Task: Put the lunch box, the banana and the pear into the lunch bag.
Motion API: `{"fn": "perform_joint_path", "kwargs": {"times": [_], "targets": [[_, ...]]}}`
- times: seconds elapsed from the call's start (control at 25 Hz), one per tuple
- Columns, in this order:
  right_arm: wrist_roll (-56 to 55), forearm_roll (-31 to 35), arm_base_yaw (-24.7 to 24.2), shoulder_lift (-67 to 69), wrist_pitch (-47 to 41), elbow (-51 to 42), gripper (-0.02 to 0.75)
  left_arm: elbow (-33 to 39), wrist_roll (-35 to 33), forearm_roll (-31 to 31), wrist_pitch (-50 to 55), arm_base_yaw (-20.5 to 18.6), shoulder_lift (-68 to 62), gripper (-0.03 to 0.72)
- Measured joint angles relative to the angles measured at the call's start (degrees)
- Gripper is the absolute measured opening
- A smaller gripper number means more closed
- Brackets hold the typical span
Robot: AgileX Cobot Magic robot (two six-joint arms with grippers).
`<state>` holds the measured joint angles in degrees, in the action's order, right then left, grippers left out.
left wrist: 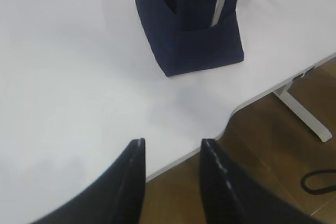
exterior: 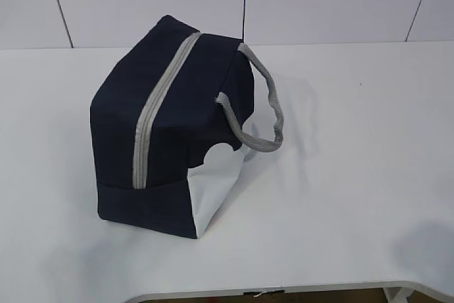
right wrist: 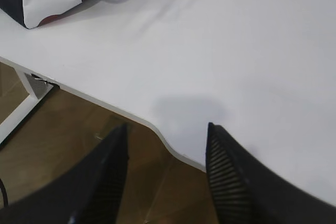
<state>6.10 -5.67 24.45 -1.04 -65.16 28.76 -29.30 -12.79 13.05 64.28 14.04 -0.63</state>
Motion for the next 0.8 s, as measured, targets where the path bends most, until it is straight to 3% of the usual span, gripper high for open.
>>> {"fn": "perform_joint_path", "kwargs": {"times": [0.44,0.8], "targets": [[0.00,-0.03,-0.52,0.00,0.00,0.00,0.408,0.00,0.20,-2.12,-0.09,-1.46,0.00,0.242],[-1.68,1.62,-17.07,0.00,0.00,0.00,0.408,0.00,0.20,-0.62,-0.09,-11.53,0.00,0.242]]}}
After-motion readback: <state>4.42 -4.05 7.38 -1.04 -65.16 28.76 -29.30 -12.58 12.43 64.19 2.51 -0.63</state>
